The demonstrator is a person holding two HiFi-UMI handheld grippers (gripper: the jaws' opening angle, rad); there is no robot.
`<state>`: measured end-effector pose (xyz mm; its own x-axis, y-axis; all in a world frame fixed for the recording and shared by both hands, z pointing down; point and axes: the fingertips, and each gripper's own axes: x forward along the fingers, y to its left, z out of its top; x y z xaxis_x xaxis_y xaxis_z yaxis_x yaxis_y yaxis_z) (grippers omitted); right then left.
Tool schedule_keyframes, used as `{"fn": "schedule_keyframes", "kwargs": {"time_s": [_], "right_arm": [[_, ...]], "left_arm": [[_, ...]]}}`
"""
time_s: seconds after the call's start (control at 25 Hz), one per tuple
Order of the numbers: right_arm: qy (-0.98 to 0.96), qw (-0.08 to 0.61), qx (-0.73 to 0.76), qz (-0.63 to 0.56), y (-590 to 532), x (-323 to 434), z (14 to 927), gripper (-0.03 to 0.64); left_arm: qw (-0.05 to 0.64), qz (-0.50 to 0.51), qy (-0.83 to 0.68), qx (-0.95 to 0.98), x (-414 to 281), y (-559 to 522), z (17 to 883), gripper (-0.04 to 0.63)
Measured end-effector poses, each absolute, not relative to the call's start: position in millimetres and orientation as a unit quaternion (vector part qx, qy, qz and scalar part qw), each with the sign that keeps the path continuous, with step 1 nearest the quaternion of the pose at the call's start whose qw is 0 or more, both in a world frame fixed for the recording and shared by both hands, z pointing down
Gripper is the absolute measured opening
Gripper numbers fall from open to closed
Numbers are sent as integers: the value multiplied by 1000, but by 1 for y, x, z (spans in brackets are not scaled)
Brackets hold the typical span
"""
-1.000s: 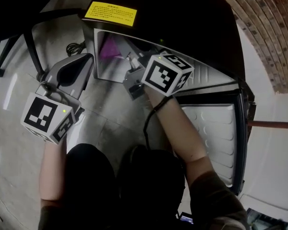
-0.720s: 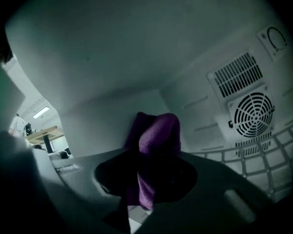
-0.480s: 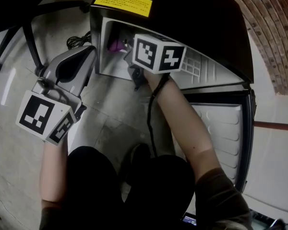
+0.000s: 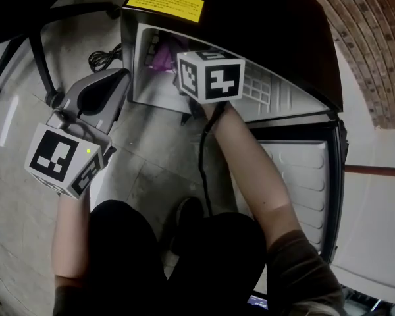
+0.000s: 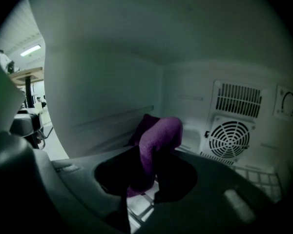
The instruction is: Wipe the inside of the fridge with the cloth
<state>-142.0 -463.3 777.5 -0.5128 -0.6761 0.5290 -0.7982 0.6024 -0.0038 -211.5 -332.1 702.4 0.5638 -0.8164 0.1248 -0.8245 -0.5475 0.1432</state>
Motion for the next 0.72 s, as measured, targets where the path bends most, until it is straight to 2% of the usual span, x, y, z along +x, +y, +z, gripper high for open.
{"fn": "schedule_keyframes", "kwargs": {"time_s": [0.2,0.6,0.72], "right_arm": [[-845,265,452,106,-463,-100,780,75],[-783,199,560,181,-464,12,780,75],[-759,199,599,161,-461,40,778,75]], "left_arm": [[99,31,-434,895,-190,-329,707,17],[114,30,-387,915,-148,-333,711,17],[115,34,-374,920,-134,-333,713,17]]}}
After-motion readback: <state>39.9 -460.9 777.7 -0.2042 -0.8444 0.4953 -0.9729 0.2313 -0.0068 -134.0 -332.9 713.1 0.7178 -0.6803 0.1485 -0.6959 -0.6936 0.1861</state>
